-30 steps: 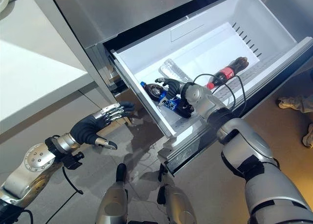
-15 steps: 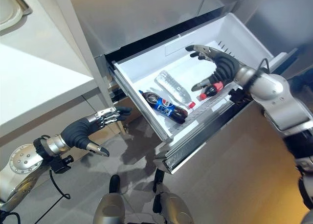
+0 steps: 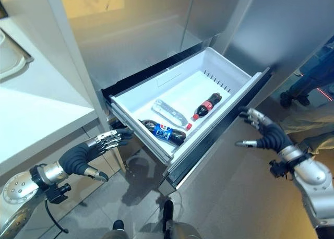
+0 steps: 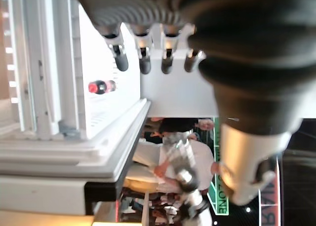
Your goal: Take the drinks into the refrigerator
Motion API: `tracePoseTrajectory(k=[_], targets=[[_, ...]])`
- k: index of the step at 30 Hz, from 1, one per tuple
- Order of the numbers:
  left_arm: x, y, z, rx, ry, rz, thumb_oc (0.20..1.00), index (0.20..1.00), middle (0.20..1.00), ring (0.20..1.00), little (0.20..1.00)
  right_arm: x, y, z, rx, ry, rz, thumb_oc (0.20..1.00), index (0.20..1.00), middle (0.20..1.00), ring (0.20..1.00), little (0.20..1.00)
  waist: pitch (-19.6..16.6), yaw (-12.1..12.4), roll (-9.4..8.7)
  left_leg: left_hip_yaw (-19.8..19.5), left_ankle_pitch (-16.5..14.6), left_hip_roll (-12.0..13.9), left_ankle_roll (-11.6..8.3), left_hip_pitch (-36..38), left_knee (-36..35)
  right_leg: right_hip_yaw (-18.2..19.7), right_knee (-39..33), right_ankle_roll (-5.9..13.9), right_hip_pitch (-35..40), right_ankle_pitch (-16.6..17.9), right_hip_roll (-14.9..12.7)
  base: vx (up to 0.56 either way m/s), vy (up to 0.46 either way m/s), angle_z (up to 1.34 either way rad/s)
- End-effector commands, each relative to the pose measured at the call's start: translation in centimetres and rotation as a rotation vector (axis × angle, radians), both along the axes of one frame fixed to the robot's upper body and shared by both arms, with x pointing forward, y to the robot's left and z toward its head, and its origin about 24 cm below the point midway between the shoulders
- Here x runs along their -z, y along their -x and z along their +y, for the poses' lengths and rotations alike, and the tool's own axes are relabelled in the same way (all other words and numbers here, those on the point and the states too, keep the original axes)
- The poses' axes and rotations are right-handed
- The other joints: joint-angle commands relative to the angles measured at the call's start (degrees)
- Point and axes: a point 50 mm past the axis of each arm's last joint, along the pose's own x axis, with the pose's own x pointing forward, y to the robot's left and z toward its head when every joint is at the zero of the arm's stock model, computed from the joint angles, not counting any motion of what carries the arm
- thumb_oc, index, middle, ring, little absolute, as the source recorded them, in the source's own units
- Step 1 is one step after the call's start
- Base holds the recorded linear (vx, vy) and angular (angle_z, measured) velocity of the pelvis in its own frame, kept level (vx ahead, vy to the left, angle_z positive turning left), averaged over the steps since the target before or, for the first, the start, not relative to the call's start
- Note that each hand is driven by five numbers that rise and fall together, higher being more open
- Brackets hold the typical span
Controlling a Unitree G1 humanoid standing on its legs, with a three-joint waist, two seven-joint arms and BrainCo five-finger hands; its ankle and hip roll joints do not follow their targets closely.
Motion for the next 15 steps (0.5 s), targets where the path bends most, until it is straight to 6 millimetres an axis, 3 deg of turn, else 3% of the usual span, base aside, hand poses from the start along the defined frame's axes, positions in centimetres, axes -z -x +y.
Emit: tracePoseTrajectory(k=[1, 2, 4, 5, 6, 7, 8, 9, 10, 11, 12, 15], targets=[[-1.1, 0.3, 0.0, 0.009, 0.038, -0.084, 1.000, 1.000, 1.000, 1.000, 1.000, -2.3, -1.0, -0.6, 0.050, 0.037, -0.165, 1.000, 1.000, 1.000, 1.000, 1.000, -0.53, -0.26, 1.15, -3.88, -3.20, -2.45, 5.22, -1.33, -0.82, -0.18, 8.03, 7.23, -1.22, -4.52, -4.62, 0.00, 0.000, 0.00], [-1.1, 0.3, 0.0, 0.010, 0.037, -0.084, 1.000, 1.000, 1.000, 1.000, 1.000, -2.3, -1.0, -0.6, 0.051, 0.037, -0.165, 1.000, 1.000, 1.000, 1.000, 1.000, -0.54, -0.26, 1.13, -3.90, -3.21, -2.45, 5.23, -1.33, -0.82, -0.20, 8.04, 7.24, -1.21, -4.54, -4.63, 0.01, 0.032, 0.02], [-0.7, 0.3, -0.2, 0.007, 0.059, -0.079, 1.000, 1.000, 1.000, 1.000, 1.000, 0.3, -0.6, -0.5, 0.108, -0.040, -0.113, 1.000, 1.000, 1.000, 1.000, 1.000, -0.79, -0.74, 1.83, -3.98, -3.20, -2.72, 5.29, -1.02, -0.92, -0.11, 8.06, 7.16, -1.01, -4.62, -4.87, 0.00, 0.000, 0.00], [-0.6, 0.3, -0.2, 0.006, 0.058, -0.079, 1.000, 1.000, 1.000, 1.000, 1.000, 1.2, -0.5, -0.5, 0.116, -0.048, -0.079, 0.940, 0.940, 0.940, 0.940, 0.940, -0.89, -0.79, 2.01, -3.99, -3.21, -2.70, 5.29, -0.90, -0.95, -0.07, 8.05, 7.14, -0.92, -4.66, -4.97, 0.00, 0.000, 0.00], [-0.6, 0.3, -0.2, 0.003, 0.057, -0.082, 1.000, 1.000, 1.000, 1.000, 1.000, 1.9, -0.3, -0.5, 0.125, -0.036, -0.051, 0.699, 0.699, 0.699, 0.699, 0.699, -0.97, -0.92, 2.17, -3.99, -3.21, -2.76, 5.28, -0.86, -0.99, -0.04, 8.05, 7.13, -0.87, -4.67, -5.01, 0.00, 0.000, 0.00], [-0.6, 0.3, -0.2, 0.003, 0.057, -0.082, 1.000, 1.000, 1.000, 1.000, 1.000, 2.0, -0.3, -0.5, 0.125, -0.035, -0.051, 0.699, 0.699, 0.699, 0.699, 0.699, -0.99, -0.94, 2.17, -4.00, -3.22, -2.76, 5.28, -0.86, -1.00, -0.05, 8.05, 7.13, -0.86, -4.68, -5.02, 0.00, 0.000, 0.00], [-0.4, 0.2, -0.3, 0.000, 0.062, -0.080, 1.000, 1.000, 1.000, 1.000, 1.000, 3.7, -0.1, -0.5, 0.146, -0.017, 0.015, 0.467, 0.467, 0.467, 0.467, 0.467, -1.14, -0.99, 2.46, -4.02, -3.22, -2.85, 5.28, -0.74, -1.01, 0.02, 8.02, 7.14, -0.72, -4.67, -5.14, 0.00, 0.000, 0.00], [-0.4, 0.3, -0.2, -0.001, 0.061, -0.080, 1.000, 1.000, 1.000, 1.000, 1.000, 3.7, -0.1, -0.5, 0.145, -0.016, 0.015, 0.423, 0.423, 0.423, 0.423, 0.423, -1.14, -1.03, 2.44, -4.01, -3.23, -2.85, 5.28, -0.72, -1.01, 0.02, 8.01, 7.14, -0.70, -4.67, -5.13, 0.00, 0.000, 0.00], [-0.3, 0.2, -0.3, -0.007, 0.078, -0.082, 1.000, 1.000, 1.000, 1.000, 1.000, 4.8, 0.1, -0.2, 0.158, -0.038, 0.046, 0.200, 0.200, 0.200, 0.200, 0.200, -1.19, -1.08, 2.75, -4.01, -3.13, -3.00, 5.27, -0.62, -1.01, 0.00, 8.16, 7.13, -0.62, -4.68, -5.26, 0.00, 0.000, 0.00], [-0.3, 0.2, -0.3, -0.007, 0.078, -0.082, 1.000, 1.000, 1.000, 1.000, 1.000, 4.8, 0.0, -0.2, 0.158, -0.038, 0.045, 0.200, 0.200, 0.200, 0.200, 0.200, -1.18, -1.10, 2.74, -4.02, -3.13, -3.00, 5.27, -0.61, -1.01, -0.01, 8.16, 7.14, -0.61, -4.69, -5.26, 0.00, 0.000, 0.00], [-0.2, 0.1, -0.4, -0.009, 0.087, -0.082, 1.000, 1.000, 1.000, 1.000, 1.000, 7.0, 0.3, 0.5, 0.149, -0.075, 0.123, 0.200, 0.200, 0.200, 0.200, 0.200, -1.13, -0.96, 3.11, -4.21, -2.98, -3.02, 5.23, -0.60, -1.01, -0.16, 8.44, 7.08, -0.60, -4.77, -5.34, 0.00, 0.000, 0.00], [-0.2, 0.1, -0.4, -0.012, 0.083, -0.088, 1.000, 1.000, 1.000, 1.000, 1.000, 7.8, 0.4, 1.2, 0.109, -0.055, 0.168, 0.200, 0.200, 0.200, 0.200, 0.200, -1.14, -1.06, 3.20, -4.44, -2.95, -3.01, 5.14, -0.58, -1.01, -0.43, 8.74, 7.05, -0.60, -4.89, -5.45, 0.00, -0.001, 0.01]])
